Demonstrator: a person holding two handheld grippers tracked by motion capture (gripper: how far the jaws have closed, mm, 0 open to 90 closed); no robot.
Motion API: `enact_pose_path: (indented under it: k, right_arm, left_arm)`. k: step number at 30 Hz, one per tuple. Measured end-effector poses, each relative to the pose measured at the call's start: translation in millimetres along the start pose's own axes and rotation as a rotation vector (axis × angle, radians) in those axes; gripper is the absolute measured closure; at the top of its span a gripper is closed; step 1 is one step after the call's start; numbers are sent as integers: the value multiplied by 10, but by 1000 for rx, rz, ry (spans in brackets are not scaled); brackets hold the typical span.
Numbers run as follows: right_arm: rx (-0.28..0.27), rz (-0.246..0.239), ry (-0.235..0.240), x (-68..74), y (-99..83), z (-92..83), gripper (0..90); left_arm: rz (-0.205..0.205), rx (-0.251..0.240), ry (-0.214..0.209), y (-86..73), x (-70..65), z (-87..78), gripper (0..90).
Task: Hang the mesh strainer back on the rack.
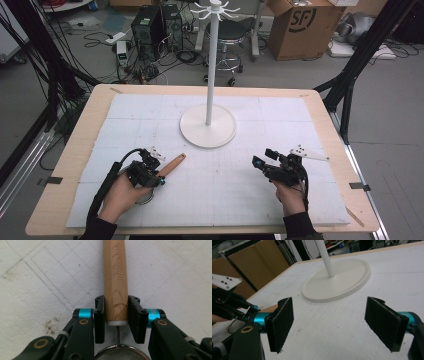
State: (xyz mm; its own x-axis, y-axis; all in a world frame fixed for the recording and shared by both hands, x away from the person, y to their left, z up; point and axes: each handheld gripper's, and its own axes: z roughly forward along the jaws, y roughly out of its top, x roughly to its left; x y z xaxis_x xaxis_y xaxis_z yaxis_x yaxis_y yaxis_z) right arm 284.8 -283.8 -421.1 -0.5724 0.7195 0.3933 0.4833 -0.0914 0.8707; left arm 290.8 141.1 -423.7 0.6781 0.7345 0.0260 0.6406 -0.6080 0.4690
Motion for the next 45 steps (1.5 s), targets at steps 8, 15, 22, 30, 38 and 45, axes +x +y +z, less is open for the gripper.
enact_pose_path:
  k: [8, 15, 22, 30, 38, 45]
  right_arm:
    - [-1, 5, -6, -17, -3, -2, 225]
    - [-3, 5, -12, -26, -4, -3, 227]
    - [-11, 5, -16, -18, -3, -11, 229]
    - [-20, 12, -11, -6, 3, -7, 233]
    - [-21, 8, -19, -3, 3, 2, 234]
    - [-25, 12, -20, -7, 6, -6, 235]
  left_arm:
    - [-26, -54, -37, -74, 53, -12, 704]
    - [-19, -55, -47, -74, 71, -14, 705]
    - [10, -29, -24, -38, 35, -3, 705]
    - [23, -106, 16, -147, -22, 11, 702]
    - [4, -136, 14, -195, -19, 15, 703]
    - [-25, -163, -4, -228, 9, 9, 707]
